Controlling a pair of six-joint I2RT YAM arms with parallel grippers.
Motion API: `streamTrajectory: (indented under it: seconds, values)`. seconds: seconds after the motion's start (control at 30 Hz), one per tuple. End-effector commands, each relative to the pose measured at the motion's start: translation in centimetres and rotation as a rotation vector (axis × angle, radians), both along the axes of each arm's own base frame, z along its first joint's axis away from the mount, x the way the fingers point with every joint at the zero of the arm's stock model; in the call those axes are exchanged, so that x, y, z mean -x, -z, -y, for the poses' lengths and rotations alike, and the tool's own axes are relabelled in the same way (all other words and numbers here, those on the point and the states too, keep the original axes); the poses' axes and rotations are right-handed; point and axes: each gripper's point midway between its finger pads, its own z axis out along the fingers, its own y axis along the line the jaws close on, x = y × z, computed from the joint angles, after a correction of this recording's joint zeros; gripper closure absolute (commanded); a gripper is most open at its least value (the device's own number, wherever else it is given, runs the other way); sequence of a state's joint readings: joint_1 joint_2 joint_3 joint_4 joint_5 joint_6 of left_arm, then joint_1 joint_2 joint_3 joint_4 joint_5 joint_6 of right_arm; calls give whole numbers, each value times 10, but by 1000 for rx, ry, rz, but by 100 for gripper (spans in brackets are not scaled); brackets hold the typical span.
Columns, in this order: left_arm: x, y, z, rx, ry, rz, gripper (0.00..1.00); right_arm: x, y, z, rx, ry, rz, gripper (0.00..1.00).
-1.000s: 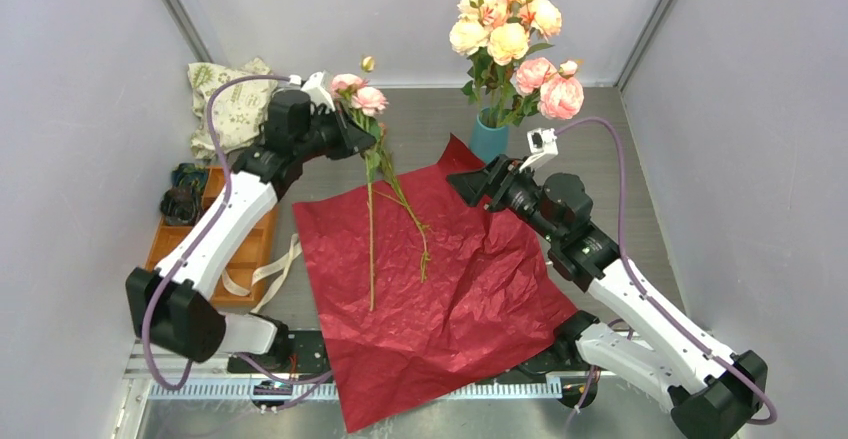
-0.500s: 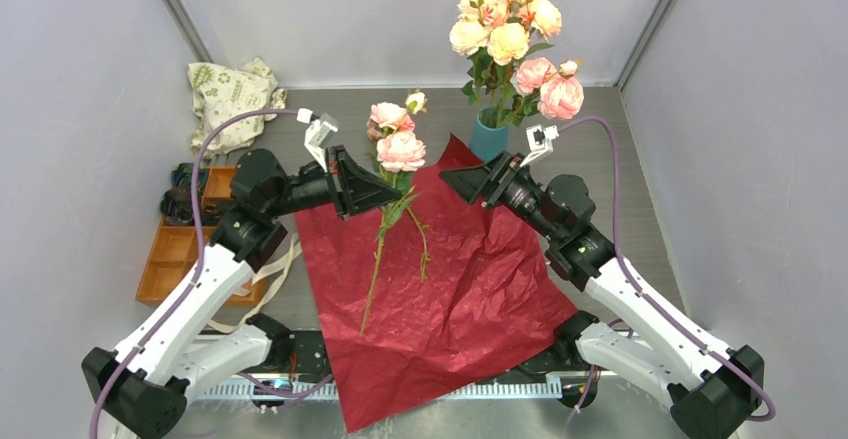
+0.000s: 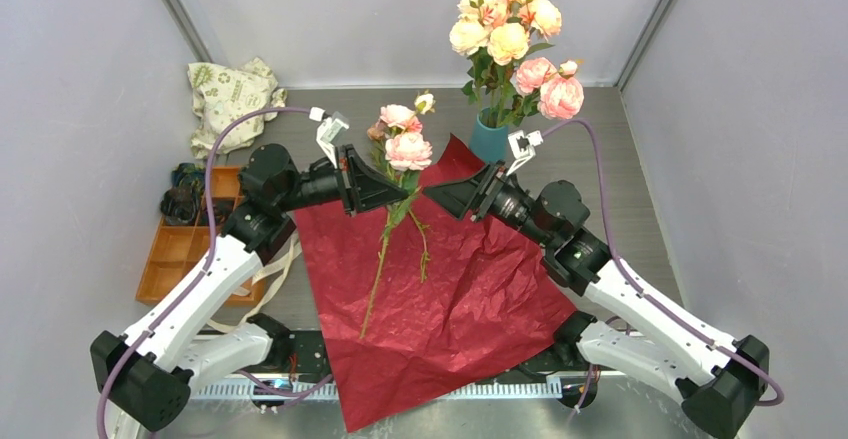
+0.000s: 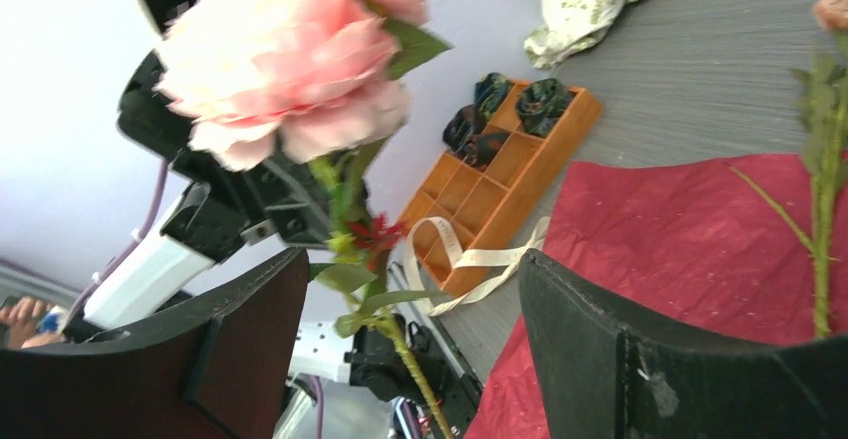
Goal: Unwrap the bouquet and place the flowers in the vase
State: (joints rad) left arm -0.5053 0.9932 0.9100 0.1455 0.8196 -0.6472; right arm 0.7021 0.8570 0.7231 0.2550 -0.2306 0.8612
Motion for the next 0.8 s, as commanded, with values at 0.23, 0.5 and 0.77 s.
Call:
streamTrajectory:
  seconds: [0.23,0.5,0.77]
  values:
    - [14,-13,8,29,53,54,100,14,-57,-26,-44,-49,157,19]
    - [41,-13,19,32,139,71,100,-3,-66,-34,-3,-4,206,19]
    - [53,-3,33,23,176,59,100,-8,-80,-35,33,14,258,40]
